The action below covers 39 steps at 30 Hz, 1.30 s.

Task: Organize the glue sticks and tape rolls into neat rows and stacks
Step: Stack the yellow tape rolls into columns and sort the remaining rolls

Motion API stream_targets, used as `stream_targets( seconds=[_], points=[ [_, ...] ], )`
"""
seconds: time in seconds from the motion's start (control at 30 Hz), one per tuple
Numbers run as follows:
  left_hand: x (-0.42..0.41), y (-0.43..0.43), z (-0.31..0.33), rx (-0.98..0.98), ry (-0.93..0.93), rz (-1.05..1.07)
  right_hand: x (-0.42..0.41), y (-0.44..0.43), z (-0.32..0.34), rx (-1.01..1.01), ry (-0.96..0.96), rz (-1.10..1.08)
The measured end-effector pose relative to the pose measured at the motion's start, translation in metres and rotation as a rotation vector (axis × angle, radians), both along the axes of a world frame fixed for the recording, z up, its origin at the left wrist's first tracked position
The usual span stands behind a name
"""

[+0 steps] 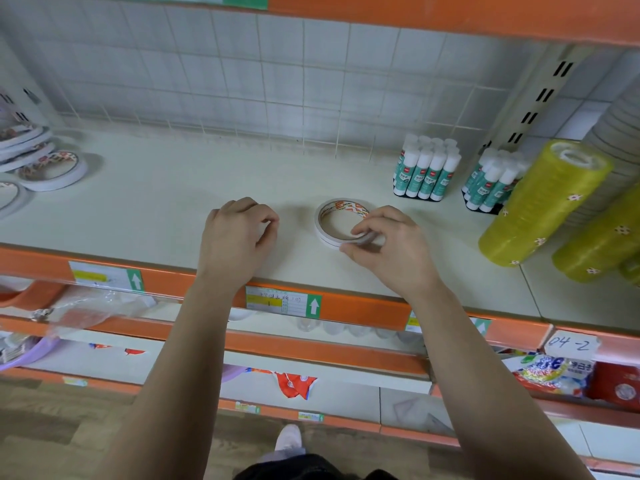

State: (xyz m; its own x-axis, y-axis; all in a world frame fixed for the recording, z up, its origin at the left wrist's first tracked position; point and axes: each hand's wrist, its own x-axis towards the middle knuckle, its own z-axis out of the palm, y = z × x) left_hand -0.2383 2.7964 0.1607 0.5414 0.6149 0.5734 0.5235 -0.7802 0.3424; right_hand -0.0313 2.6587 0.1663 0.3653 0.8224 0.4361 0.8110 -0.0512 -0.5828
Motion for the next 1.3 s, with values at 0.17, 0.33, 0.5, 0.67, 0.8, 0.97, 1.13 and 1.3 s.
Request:
stream_targets(
  seconds=[0.17,0.33,0.5,0.67,0.8,0.97,1.13,1.3],
  points=[
    [-0.017,0.001,0.013,0.027,-0.037,0.071,-0.016,0.014,0.016,0.172,-0.120,-0.046],
    [-0.064,0.030,0.019,0.032,-0.055,0.158,-0.070,0.062,0.026,0.192,-0.059,0.020],
    [-0.141,0.080,0.018,0.027,-0.043,0.180,-0.145,0.134,0.024,0.185,-0.022,0.118],
    [-0.231,0.139,0.015,-0.008,-0.022,0.211,-0.233,0.211,0.022,0.149,0.023,0.196],
    [-0.283,0.173,0.011,-0.016,-0.021,0.189,-0.284,0.259,0.020,0.073,0.042,0.247],
    [-0.320,0.196,0.007,-0.040,-0.044,0.179,-0.318,0.304,0.019,-0.073,-0.004,0.287],
    [-0.340,0.210,0.001,-0.063,-0.033,0.193,-0.333,0.336,0.014,-0.215,-0.129,0.278],
    [-0.348,0.216,-0.002,-0.082,-0.032,0.211,-0.334,0.347,0.006,-0.261,-0.138,0.245]
  ],
)
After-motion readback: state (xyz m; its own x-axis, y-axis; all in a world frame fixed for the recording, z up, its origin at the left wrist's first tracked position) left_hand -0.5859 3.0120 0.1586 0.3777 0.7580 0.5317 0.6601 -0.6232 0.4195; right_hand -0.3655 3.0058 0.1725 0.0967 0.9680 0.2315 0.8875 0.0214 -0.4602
